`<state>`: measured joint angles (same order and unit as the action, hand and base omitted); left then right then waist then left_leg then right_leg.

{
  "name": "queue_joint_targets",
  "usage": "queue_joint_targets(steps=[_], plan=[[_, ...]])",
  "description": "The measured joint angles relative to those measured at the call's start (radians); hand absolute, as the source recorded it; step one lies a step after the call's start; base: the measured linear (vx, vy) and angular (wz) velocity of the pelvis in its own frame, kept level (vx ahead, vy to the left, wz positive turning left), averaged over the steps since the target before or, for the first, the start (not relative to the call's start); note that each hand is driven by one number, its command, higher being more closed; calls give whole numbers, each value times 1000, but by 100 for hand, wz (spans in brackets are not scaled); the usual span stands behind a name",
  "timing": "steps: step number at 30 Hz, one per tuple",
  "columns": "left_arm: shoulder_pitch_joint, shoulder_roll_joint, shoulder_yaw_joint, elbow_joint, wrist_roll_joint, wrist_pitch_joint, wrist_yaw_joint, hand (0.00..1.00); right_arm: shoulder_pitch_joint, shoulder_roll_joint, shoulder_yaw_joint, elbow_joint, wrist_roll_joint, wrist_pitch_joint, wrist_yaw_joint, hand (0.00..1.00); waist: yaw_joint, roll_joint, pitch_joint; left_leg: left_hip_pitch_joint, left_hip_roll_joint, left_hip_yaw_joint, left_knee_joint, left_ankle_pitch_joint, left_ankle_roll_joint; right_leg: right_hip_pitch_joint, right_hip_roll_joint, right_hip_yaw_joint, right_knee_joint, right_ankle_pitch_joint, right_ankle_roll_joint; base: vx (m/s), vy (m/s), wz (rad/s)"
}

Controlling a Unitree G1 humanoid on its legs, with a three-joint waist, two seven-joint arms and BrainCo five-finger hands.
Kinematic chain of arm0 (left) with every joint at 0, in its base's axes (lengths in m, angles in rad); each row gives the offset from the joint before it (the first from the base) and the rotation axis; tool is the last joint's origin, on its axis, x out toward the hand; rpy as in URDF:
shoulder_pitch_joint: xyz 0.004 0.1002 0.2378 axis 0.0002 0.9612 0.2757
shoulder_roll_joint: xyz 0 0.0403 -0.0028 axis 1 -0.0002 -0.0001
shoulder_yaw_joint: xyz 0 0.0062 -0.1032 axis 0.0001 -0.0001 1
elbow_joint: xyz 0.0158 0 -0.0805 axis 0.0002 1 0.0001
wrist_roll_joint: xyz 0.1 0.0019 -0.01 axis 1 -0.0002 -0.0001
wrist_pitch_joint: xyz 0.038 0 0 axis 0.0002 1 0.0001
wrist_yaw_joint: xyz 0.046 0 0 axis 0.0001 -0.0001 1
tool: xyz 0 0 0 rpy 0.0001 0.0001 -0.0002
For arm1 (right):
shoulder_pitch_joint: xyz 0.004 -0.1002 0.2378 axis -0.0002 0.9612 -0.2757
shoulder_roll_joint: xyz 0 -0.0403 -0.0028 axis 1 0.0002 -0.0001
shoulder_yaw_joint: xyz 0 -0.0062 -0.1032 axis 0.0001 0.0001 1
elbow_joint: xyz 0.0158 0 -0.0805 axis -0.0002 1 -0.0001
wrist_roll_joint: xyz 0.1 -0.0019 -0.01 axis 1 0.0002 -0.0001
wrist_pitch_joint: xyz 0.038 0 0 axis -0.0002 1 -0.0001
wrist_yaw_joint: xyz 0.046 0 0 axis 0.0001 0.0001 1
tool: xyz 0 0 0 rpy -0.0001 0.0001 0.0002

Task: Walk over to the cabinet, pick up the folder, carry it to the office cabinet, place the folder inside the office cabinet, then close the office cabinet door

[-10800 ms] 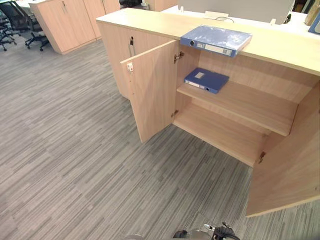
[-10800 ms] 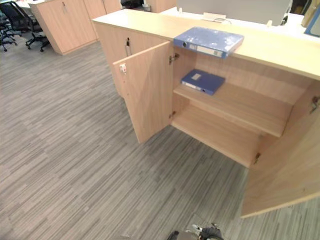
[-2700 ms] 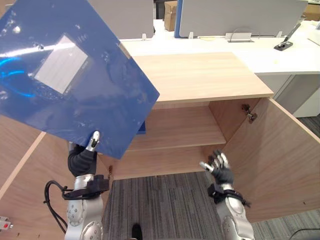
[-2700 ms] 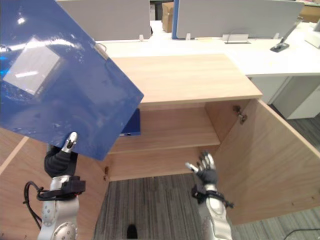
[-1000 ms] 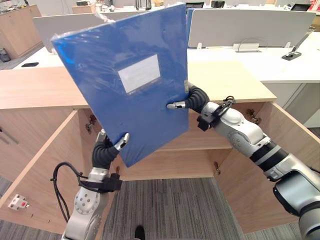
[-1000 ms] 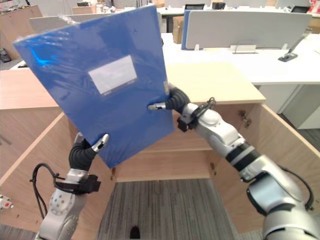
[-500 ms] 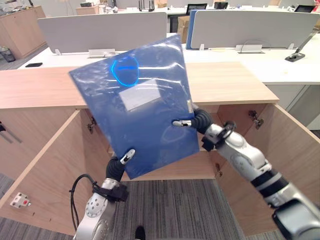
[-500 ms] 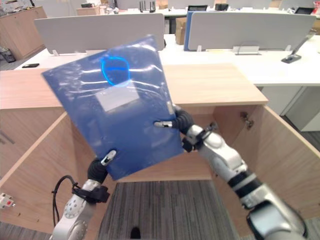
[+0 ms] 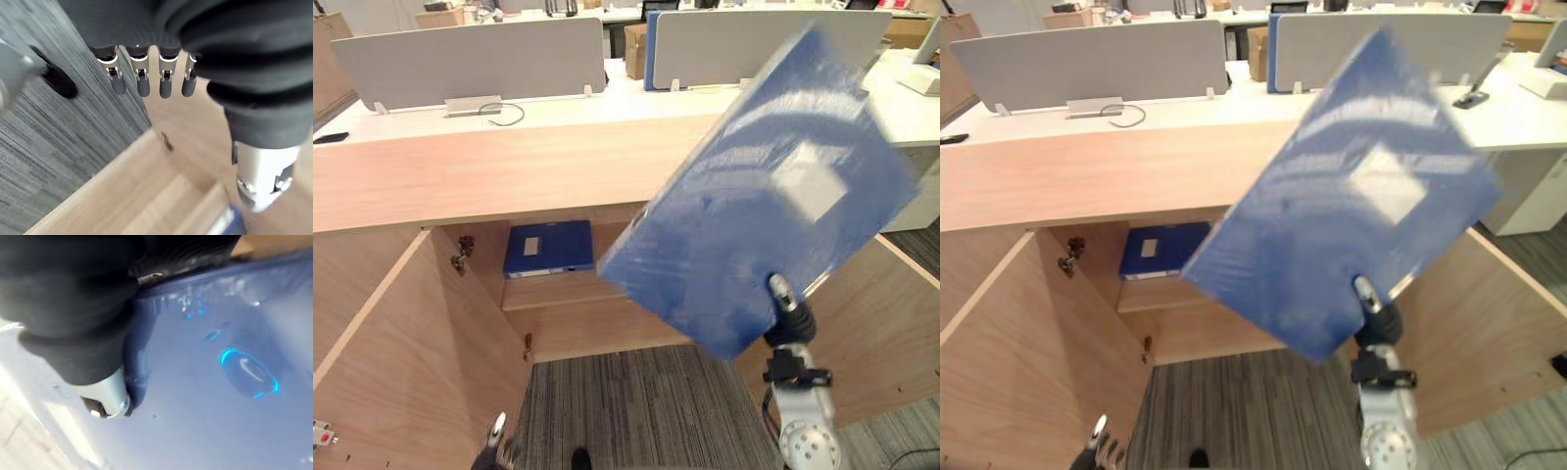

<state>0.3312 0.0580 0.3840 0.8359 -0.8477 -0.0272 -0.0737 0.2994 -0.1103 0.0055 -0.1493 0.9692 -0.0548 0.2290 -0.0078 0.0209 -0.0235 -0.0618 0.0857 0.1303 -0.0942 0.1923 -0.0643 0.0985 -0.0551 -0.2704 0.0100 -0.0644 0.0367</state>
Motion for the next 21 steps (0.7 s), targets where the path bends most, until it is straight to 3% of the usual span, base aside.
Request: queue_joint_targets(steps=[1,4,8,13,17,21], plan=[[4,-7,36,63,-27,4,9,0,20,8,39,66,2,34,5,100,4,0,1,5,-1,0,0,-3,-1,8,0,0,-3,0,0,47,-10,3],[14,-18,72,175,-32,19,17,0,47,17,135,214,19,70,8,100,14,0,2,20,-3,0,0,-17,-6,24,-3,-1,-3,-9,4,37,1,2],[45,-54,118,236,80,50,22,0,39,20,239,523,60,145,40,100,30,-4,11,31,-12,-5,0,-28,-8,28,-14,-6,18,-35,6,22,5,4],[40,-77,123,234,97,59,22,0,-74,38,219,833,83,167,37,100,27,-11,26,47,-18,-11,0,-34,-11,41,-21,-15,34,-54,8,33,2,4],[12,-72,49,233,63,57,22,0,-204,44,210,1063,155,167,-6,100,28,-14,32,50,-24,-47,0,-32,-11,60,-23,-55,42,-75,7,34,-39,26],[-8,-55,-14,233,9,54,25,0,-258,45,205,1139,172,169,-46,100,30,-16,53,51,-29,-77,0,-33,-15,69,-28,-86,65,-101,7,38,-45,25]])
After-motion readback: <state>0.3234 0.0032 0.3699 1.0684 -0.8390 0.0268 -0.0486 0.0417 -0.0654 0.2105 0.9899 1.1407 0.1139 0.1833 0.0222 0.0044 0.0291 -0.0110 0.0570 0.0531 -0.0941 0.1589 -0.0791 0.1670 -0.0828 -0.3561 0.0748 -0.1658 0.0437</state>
